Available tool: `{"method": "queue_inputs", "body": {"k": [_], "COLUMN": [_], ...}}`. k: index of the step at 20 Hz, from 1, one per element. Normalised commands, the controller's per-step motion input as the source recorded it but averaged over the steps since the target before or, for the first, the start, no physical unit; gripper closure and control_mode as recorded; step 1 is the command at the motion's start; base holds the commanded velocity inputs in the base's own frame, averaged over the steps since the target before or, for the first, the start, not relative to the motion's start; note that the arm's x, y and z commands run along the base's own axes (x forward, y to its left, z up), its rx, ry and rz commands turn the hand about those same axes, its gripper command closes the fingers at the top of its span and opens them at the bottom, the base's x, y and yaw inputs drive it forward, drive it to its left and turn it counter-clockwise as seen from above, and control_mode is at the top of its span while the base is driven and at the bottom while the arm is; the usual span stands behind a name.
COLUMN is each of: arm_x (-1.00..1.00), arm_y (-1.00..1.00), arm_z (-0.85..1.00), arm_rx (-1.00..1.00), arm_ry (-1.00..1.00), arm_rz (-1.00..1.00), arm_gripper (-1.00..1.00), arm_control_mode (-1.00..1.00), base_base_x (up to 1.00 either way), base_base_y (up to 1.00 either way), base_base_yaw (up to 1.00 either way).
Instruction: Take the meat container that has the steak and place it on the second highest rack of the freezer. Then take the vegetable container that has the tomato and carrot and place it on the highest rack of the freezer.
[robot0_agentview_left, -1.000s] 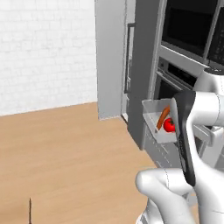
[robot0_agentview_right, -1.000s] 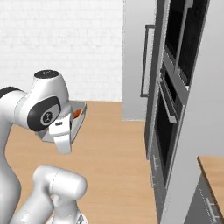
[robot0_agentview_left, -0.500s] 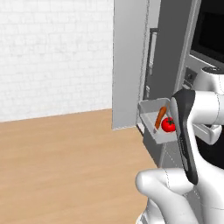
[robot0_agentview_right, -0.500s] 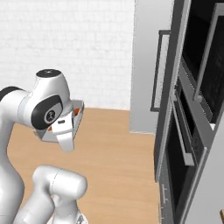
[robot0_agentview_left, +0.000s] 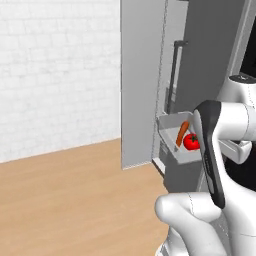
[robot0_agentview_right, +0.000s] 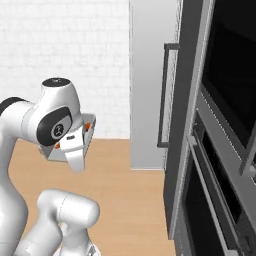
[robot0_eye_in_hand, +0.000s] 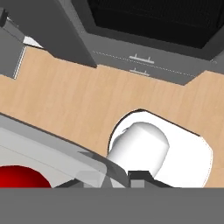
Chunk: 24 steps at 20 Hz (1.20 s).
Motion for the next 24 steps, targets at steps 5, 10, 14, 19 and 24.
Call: {"method": "queue_inputs", "body": {"k": [5,10,14,19,24], "arm_x": [0.0,0.0,0.0,0.0,0.0], "arm_y": [0.0,0.0,0.0,0.0,0.0], "arm_z": [0.0,0.0,0.0,0.0,0.0], "arm_rx": [0.0,0.0,0.0,0.0,0.0], "arm_ry": [0.0,0.0,0.0,0.0,0.0], "arm_rz": [0.0,0.0,0.0,0.0,0.0], "arm_gripper": [1.0,1.0,1.0,1.0,1.0], "arm_control_mode": [1.0,1.0,1.0,1.0,1.0], "base_base_x": [1.0,1.0,0.91,0.7,0.34], "base_base_y": [0.25,0.38,0.46,0.54,0.53], "base_base_yaw": [-0.34,-0.35,-0.4,-0.43,-0.42]}}
